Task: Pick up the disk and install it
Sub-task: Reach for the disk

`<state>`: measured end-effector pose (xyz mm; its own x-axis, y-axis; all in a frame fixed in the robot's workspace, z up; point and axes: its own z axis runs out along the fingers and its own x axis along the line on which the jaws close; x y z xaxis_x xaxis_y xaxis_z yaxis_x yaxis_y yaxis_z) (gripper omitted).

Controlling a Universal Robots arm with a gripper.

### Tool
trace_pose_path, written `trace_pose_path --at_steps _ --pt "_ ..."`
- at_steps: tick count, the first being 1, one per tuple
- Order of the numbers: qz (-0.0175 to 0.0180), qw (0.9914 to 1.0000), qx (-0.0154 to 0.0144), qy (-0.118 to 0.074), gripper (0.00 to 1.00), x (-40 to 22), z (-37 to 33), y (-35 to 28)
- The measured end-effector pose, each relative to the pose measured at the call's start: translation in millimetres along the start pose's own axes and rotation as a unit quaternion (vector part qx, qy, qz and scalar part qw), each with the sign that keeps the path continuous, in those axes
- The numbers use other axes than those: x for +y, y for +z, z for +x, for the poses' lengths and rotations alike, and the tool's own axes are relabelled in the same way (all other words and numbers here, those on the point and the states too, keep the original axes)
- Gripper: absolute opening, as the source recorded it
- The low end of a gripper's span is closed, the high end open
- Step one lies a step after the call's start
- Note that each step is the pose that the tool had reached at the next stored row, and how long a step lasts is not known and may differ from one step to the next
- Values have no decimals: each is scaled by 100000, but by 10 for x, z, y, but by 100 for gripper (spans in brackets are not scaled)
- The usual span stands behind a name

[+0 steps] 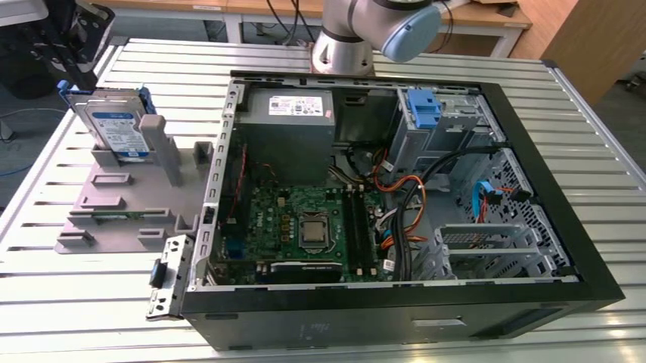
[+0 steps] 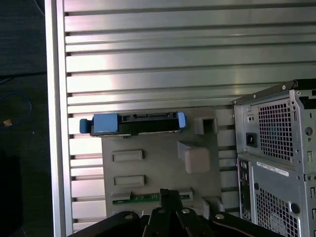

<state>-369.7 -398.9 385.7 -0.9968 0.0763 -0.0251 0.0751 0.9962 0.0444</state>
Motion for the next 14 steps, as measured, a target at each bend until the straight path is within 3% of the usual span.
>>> trace_pose_path --at_steps 7,14 --pt "2 100000 -3 -2 11 -10 135 -1" --pt "2 100000 -2 -5 11 -12 161 -1"
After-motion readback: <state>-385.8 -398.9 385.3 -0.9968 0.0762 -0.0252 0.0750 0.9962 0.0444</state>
